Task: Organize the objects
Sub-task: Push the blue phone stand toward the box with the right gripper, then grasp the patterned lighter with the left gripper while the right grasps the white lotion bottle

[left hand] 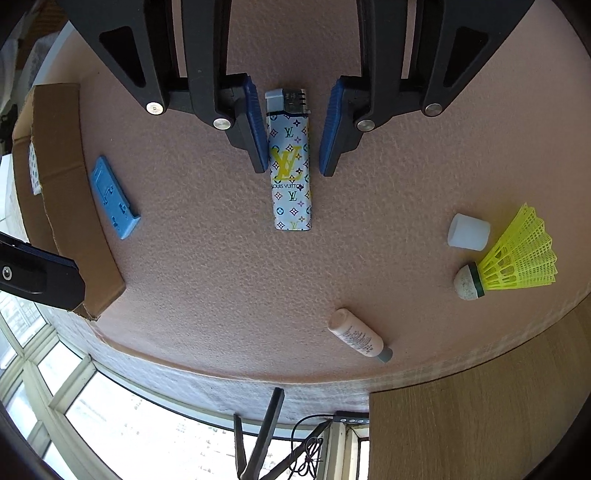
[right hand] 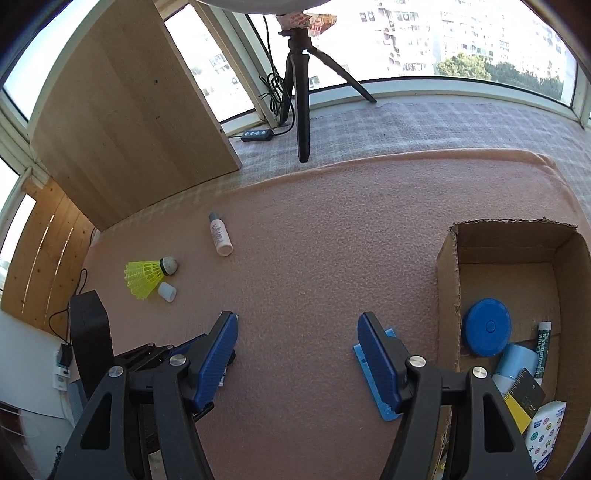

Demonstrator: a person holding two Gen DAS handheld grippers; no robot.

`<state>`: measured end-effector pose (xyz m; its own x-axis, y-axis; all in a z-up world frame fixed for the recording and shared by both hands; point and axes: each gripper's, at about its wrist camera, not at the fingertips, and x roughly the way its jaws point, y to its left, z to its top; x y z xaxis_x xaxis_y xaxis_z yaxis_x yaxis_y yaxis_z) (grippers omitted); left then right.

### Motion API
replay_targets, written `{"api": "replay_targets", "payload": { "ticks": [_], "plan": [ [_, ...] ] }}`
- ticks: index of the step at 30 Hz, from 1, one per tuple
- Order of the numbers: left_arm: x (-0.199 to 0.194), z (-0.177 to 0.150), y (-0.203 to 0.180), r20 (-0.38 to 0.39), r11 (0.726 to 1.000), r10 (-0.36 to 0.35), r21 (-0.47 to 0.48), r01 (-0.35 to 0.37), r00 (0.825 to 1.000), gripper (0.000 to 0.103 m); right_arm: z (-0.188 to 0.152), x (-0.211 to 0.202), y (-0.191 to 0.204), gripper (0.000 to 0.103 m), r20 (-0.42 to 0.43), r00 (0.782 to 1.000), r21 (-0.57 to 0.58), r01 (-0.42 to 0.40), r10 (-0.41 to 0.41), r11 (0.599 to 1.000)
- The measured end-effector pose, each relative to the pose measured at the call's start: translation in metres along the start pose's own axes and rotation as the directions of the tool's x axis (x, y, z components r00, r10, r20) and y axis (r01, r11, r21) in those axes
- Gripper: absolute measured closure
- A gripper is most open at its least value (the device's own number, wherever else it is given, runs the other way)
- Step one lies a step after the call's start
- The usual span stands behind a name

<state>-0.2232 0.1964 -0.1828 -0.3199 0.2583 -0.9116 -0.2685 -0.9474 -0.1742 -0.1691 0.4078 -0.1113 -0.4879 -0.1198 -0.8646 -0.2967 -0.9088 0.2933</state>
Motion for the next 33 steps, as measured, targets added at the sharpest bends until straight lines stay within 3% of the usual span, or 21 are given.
{"api": "replay_targets", "payload": {
  "ticks": [16,20,24,33],
  "plan": [
    [-0.018,-0.030,0.033,0.018,0.997,0.013,-0.076,-0.011,1.000,0.079,0.063,0.101,0.079,0.041,-0.061,0.998,-0.178,-0.021,0.010,0.984],
    [-0.020,-0.032,0.039,0.029,0.994,-0.005,-0.108,0.009,1.000,0.079,0.064,0.128,0.095,0.053,-0.082,0.996,-0.229,0.014,-0.033,0.973],
    [-0.021,-0.033,0.041,0.034,0.993,-0.014,-0.118,0.018,0.999,0.079,0.067,0.146,0.105,0.055,-0.090,0.994,-0.251,0.033,-0.057,0.967],
    [-0.022,-0.030,0.042,0.035,0.992,-0.024,-0.122,0.028,0.999,0.079,0.071,0.163,0.113,0.072,-0.083,0.994,-0.278,0.049,-0.075,0.959]
  ]
}}
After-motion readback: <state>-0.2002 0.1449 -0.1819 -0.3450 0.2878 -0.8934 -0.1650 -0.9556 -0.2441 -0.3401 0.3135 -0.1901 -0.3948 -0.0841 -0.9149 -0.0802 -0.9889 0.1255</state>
